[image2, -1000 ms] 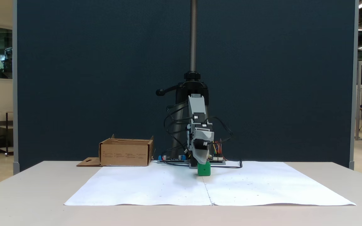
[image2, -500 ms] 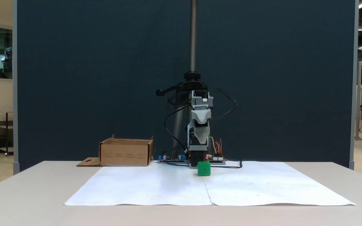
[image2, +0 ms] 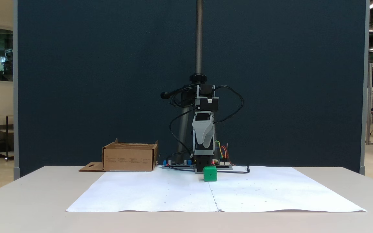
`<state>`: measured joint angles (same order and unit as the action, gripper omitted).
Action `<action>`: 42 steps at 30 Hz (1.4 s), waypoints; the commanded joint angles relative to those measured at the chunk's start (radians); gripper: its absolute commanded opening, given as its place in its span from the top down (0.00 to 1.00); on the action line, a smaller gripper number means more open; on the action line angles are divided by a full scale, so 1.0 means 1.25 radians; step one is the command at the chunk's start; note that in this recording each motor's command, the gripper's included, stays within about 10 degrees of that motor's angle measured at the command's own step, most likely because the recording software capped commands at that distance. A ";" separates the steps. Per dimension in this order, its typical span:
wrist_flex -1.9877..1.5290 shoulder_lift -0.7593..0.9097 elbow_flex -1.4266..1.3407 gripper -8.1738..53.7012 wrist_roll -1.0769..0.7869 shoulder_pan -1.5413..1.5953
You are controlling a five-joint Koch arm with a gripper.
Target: Grasp a green dice and put it in the bin.
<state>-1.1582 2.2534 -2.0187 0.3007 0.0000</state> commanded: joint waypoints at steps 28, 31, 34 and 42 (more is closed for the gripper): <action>0.025 0.090 -0.103 0.13 -0.063 0.097; 0.059 0.086 -0.103 0.13 -0.145 0.071; 0.096 0.076 -0.103 0.12 -0.225 0.045; 0.133 0.029 -0.125 0.12 -0.249 0.031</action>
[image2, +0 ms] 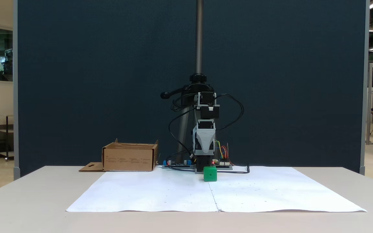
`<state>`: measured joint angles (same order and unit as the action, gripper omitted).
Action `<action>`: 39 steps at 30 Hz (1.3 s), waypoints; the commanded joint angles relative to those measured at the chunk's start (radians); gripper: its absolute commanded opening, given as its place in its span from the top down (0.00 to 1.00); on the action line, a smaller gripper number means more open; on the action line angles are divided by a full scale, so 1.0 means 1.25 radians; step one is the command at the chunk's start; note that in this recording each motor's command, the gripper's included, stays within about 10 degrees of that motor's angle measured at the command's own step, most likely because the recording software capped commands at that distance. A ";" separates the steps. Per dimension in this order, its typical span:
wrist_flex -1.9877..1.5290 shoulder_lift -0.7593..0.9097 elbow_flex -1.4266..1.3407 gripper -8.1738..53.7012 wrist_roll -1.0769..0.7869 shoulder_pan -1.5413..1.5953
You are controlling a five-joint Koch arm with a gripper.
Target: Grasp a green dice and put it in the bin.
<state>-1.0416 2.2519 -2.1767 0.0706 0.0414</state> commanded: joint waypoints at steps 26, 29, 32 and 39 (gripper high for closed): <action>0.173 -0.082 -0.115 0.14 -0.052 0.016; 0.172 -0.090 -0.124 0.14 -0.052 0.031; 0.173 -0.093 -0.136 0.14 -0.040 0.053; 0.178 -0.109 -0.139 0.15 0.016 0.107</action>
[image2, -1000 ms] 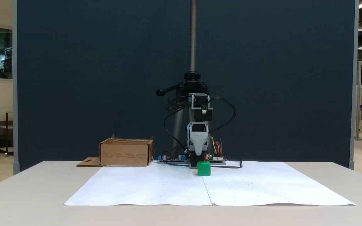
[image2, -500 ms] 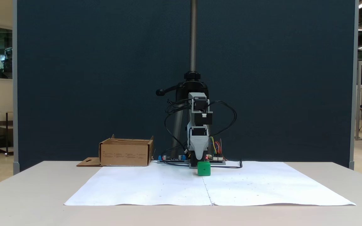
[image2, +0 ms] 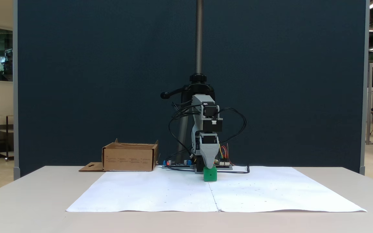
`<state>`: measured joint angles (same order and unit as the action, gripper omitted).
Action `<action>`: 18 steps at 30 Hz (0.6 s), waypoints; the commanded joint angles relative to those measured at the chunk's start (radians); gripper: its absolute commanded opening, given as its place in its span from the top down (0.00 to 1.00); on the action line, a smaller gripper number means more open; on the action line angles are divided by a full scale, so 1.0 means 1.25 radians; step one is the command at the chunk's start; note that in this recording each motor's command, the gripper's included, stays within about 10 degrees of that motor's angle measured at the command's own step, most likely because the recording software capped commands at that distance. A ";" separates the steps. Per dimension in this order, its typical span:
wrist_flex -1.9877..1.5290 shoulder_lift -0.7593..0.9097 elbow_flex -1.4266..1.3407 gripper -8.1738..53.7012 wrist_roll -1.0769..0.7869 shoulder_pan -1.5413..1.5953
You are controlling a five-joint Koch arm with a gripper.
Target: Grasp a green dice and put it in the bin.
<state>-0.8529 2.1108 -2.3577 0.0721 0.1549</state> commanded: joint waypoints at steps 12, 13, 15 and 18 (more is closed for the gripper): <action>0.037 -0.004 0.004 0.17 0.136 0.023; 0.037 -0.005 0.004 0.17 0.146 0.023; 0.037 -0.006 0.001 0.17 0.168 0.023; 0.037 -0.011 0.000 0.19 0.168 0.023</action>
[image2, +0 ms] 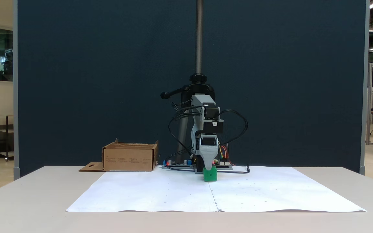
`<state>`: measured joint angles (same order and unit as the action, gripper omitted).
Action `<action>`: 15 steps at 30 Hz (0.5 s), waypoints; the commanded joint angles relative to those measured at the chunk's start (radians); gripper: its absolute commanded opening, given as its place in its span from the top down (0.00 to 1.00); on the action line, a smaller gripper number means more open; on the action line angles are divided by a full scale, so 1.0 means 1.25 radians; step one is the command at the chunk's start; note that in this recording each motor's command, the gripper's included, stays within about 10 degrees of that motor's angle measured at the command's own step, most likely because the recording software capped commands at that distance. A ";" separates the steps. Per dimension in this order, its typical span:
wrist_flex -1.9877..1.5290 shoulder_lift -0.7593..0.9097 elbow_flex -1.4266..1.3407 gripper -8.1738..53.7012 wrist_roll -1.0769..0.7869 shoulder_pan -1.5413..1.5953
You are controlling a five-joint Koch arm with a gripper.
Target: Grasp a green dice and put it in the bin.
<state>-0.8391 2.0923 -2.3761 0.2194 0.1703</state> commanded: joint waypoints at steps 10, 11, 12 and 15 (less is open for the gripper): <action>0.083 -0.047 0.015 0.19 0.049 0.015; 0.090 -0.053 0.015 0.19 0.049 0.015; 0.092 -0.059 0.015 0.19 0.049 0.015; 0.096 -0.077 0.013 0.19 0.049 0.021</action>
<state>-0.7470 1.9911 -2.3777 0.2194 0.1810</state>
